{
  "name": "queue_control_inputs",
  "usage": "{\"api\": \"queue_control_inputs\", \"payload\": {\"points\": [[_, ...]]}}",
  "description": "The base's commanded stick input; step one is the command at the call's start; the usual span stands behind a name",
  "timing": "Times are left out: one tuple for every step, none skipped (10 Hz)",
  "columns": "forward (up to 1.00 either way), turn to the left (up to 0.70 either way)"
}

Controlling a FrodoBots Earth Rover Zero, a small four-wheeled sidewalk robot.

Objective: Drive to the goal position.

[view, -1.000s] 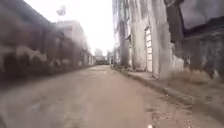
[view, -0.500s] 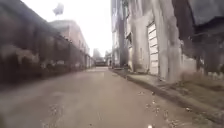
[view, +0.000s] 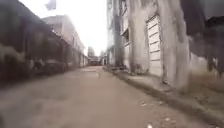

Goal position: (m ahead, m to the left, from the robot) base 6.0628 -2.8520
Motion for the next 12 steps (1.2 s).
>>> {"api": "queue_control_inputs", "payload": {"points": [[1.00, 0.00], [1.00, 0.00], [1.00, 0.00], [1.00, 0.00], [1.00, 0.00], [1.00, 0.27], [1.00, 0.27], [1.00, 0.27], [1.00, 0.00], [1.00, 0.00], [1.00, 0.00], [1.00, 0.00]]}}
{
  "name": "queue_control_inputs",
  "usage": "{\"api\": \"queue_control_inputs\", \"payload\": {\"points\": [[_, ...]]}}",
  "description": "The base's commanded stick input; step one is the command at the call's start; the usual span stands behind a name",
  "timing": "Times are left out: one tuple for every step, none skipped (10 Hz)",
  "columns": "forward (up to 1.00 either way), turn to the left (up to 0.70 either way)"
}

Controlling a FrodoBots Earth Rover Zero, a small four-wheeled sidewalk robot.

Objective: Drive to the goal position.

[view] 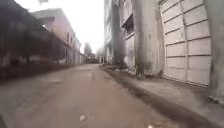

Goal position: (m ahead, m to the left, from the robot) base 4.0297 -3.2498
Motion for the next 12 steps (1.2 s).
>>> {"api": "queue_control_inputs", "payload": {"points": [[1.00, 0.00], [1.00, 0.00], [1.00, 0.00], [1.00, 0.00], [1.00, 0.00], [1.00, 0.00], [1.00, -0.04], [1.00, -0.20], [1.00, -0.27], [1.00, -0.27], [1.00, -0.27], [1.00, 0.00]]}}
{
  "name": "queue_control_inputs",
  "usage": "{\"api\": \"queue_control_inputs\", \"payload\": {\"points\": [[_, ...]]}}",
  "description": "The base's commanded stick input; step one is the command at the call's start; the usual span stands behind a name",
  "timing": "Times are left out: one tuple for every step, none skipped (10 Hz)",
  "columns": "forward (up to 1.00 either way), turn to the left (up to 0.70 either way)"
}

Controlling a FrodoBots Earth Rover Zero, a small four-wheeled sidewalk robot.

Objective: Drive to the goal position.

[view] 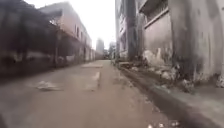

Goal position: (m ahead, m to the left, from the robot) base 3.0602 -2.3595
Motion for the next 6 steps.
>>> {"api": "queue_control_inputs", "payload": {"points": [[1.00, 0.00], [1.00, 0.00], [1.00, 0.00], [1.00, 0.00], [1.00, 0.00], [1.00, 0.14]]}}
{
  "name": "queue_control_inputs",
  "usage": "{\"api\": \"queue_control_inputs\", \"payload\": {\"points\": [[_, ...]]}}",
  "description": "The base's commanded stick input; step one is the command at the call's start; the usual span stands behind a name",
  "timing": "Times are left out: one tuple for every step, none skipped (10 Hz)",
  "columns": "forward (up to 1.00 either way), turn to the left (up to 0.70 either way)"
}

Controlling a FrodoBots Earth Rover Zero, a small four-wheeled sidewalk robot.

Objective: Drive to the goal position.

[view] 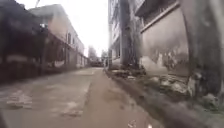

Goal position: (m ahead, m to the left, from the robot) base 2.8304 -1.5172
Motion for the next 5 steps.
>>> {"api": "queue_control_inputs", "payload": {"points": [[1.00, 0.27], [1.00, 0.27], [1.00, 0.19], [1.00, 0.02], [1.00, 0.00]]}}
